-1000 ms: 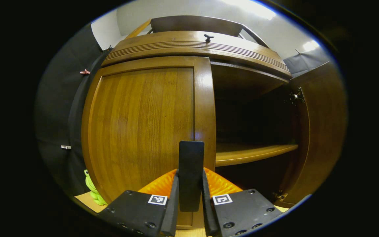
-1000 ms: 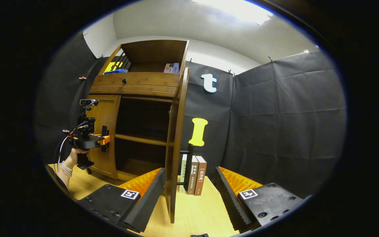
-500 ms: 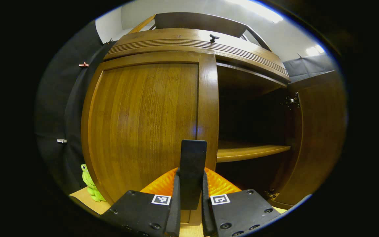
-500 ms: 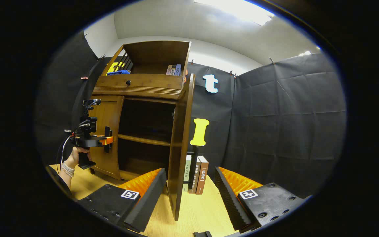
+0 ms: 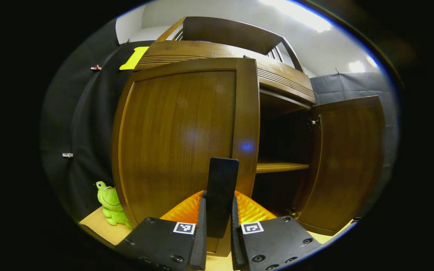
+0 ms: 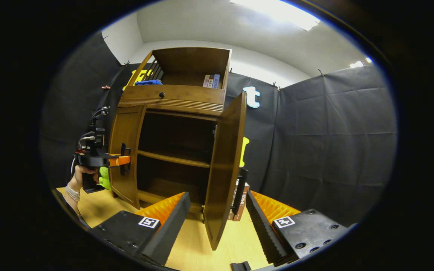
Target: Open the right door of the double-door shoe cabinet with the right hand, and open the left door with the left hand.
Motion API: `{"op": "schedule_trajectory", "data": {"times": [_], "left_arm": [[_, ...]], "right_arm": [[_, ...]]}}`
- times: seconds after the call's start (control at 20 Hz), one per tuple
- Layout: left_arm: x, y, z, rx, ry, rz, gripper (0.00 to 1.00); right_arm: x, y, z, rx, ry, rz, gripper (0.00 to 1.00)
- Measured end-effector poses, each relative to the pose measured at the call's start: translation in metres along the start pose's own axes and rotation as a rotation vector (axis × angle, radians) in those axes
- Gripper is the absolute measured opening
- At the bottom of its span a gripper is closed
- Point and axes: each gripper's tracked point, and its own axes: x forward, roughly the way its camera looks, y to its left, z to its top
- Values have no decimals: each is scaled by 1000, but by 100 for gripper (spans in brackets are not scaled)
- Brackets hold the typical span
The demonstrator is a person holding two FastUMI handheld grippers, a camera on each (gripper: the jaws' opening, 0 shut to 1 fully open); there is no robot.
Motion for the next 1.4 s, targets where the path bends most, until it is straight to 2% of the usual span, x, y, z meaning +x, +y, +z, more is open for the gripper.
{"op": "schedule_trajectory", "data": {"times": [0.2,0.45,0.5,0.65,0.95,1.2,1.4], "left_arm": [[-23,6,0,-20,9,-52,29],[-57,21,2,-23,13,-64,31],[-64,25,4,-24,13,-64,29],[-84,38,3,-25,19,-64,30],[-116,63,6,-25,16,-34,30],[-138,87,7,-4,20,23,30],[-150,104,11,22,16,61,25]], "right_arm": [[-2,26,-5,0,23,22,93],[-6,51,-3,-20,18,56,94],[-5,58,-1,-14,14,69,94],[-1,77,5,18,4,118,94],[7,112,6,66,4,196,94],[12,132,10,95,-15,243,94],[10,148,14,98,-31,262,94]]}}
